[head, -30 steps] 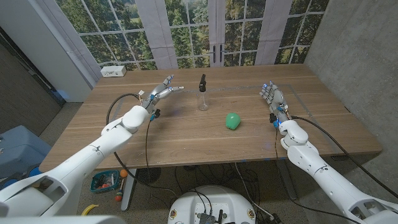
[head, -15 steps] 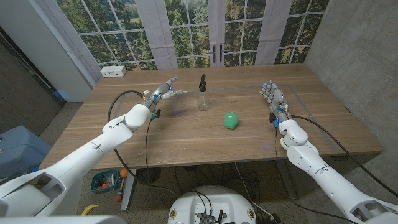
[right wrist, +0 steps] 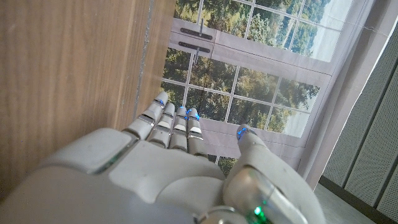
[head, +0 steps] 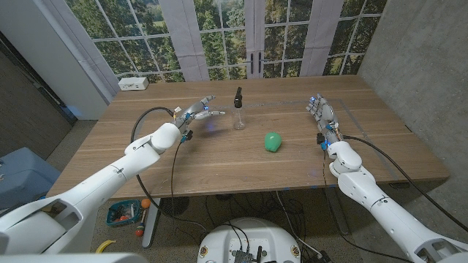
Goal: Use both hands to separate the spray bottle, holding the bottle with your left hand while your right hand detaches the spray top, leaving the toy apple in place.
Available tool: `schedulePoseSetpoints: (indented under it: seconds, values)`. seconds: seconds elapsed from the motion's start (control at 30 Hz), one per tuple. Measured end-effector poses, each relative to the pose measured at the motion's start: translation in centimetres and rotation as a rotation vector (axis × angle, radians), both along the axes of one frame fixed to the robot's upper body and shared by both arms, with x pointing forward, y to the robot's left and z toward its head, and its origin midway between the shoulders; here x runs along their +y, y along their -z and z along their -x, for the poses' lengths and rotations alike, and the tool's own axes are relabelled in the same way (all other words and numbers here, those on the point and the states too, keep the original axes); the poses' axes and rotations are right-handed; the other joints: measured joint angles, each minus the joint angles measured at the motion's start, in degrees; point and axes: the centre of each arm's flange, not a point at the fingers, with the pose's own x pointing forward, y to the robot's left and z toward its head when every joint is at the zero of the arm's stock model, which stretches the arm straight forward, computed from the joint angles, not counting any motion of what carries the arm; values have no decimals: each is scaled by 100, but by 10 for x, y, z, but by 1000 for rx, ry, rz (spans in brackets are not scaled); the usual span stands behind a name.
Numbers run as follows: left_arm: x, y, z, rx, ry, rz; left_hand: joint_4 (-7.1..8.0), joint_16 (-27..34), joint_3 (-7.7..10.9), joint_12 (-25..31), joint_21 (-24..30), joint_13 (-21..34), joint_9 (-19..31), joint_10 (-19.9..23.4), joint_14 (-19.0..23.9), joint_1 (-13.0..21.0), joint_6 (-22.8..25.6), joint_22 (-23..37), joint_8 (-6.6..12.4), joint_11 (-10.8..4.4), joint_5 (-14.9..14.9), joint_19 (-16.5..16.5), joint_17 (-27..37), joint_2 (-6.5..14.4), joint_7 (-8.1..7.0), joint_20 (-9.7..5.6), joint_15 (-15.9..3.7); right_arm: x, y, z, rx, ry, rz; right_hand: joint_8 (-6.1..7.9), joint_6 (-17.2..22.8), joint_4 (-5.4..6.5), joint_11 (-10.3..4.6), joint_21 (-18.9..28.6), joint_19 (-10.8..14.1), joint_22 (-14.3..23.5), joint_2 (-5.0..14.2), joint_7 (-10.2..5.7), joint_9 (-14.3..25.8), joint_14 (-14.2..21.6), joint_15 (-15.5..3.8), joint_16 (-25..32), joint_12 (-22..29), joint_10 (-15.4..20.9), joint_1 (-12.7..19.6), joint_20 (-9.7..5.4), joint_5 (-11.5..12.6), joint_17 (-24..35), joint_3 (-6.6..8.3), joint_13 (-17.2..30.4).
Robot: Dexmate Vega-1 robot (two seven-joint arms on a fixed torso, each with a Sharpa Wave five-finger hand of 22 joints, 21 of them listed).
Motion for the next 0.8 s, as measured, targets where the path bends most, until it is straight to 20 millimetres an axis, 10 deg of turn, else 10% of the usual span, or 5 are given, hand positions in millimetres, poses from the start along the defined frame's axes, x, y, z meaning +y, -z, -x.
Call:
schedulePoseSetpoints:
  seconds: [0.8]
  values:
    - [-25,8,-23,79,168,29,25,40,-399,0,-21,28,-1,212,432,275,82,16,-1,-8,89,480,0,26,-19,-33,26,5,-3,10,2,19,32,0,31,-65,21,-62,19,27,0,31,0,-10,31,0,0,21,0,19,1,-36,-17,-26]
